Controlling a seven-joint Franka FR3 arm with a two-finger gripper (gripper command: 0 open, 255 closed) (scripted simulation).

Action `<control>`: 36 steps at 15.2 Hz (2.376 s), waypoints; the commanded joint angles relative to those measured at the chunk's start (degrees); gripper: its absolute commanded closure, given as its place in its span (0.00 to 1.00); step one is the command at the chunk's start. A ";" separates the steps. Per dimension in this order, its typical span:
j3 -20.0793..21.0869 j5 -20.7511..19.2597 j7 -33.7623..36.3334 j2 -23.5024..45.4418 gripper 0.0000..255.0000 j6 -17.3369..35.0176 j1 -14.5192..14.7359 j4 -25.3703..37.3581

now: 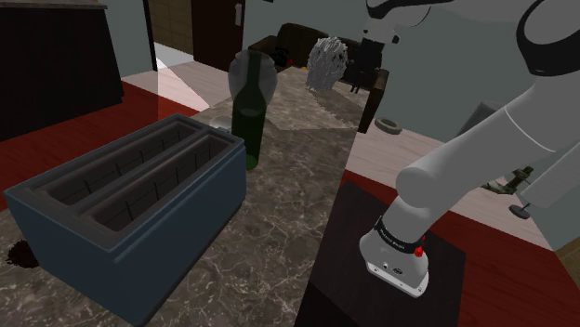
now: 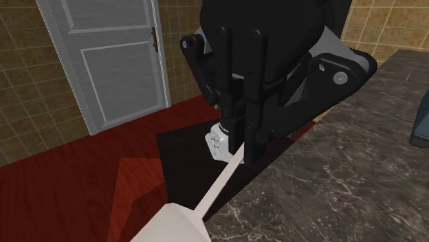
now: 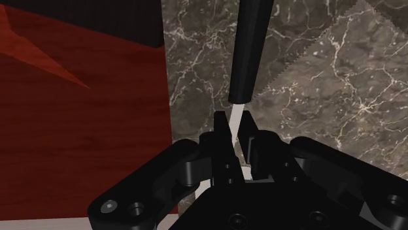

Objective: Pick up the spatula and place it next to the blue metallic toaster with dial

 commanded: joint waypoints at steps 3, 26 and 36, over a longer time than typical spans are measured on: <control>0.15 0.07 0.15 0.02 1.00 -3.09 0.09 3.08; 10.92 4.06 13.99 -17.85 1.00 -13.47 3.84 -4.06; 21.31 12.12 26.11 -28.76 1.00 -17.25 7.92 -10.03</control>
